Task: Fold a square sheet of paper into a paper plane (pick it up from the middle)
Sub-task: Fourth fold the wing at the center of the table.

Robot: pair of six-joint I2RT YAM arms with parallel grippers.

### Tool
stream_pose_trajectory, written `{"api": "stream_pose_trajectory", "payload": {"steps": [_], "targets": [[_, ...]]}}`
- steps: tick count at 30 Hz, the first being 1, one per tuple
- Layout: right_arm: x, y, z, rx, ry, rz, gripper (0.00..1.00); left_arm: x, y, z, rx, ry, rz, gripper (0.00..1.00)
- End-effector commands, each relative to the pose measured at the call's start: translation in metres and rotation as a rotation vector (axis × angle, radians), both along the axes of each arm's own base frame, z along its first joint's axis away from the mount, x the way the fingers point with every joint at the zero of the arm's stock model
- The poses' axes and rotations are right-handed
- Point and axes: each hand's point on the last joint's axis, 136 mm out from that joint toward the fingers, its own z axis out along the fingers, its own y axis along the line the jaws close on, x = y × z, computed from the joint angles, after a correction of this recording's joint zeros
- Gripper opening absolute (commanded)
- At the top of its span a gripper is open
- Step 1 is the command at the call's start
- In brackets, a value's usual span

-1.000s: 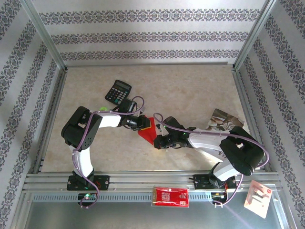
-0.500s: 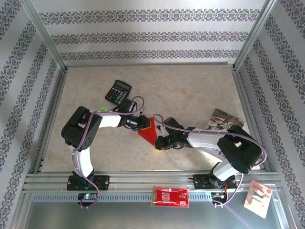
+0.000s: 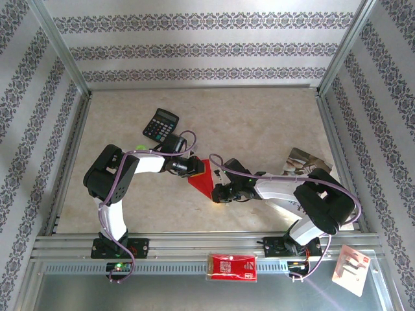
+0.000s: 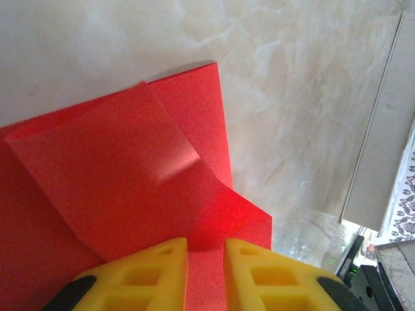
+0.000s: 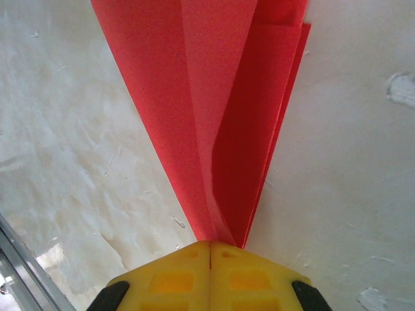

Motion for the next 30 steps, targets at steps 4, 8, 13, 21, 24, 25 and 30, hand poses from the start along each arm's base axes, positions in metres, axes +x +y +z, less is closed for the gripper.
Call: {"api": "stream_pose_trajectory", "payload": {"steps": [4,8,13,21,24,25,30], "targets": [[-0.011,-0.013,-0.021,-0.042,0.036,-0.007,0.03,-0.012,0.027,-0.039,0.142,0.087,0.034,0.21],[-0.028,-0.024,-0.034,-0.071,0.075,-0.022,0.02,-0.012,0.031,-0.042,0.159,0.090,0.043,0.21],[-0.038,-0.030,-0.039,-0.082,0.090,-0.035,0.01,-0.016,0.038,-0.053,0.210,0.113,0.042,0.21],[-0.047,-0.031,-0.038,-0.082,0.097,-0.034,0.00,-0.025,0.048,-0.069,0.256,0.148,0.059,0.19],[-0.049,-0.031,-0.036,-0.079,0.096,-0.034,0.00,-0.027,0.049,-0.071,0.262,0.152,0.060,0.19],[-0.050,-0.031,-0.036,-0.079,0.096,-0.035,0.00,-0.027,0.050,-0.071,0.263,0.151,0.060,0.19],[-0.054,-0.032,-0.033,-0.075,0.094,-0.037,0.00,-0.028,0.050,-0.072,0.271,0.152,0.057,0.19]]}}
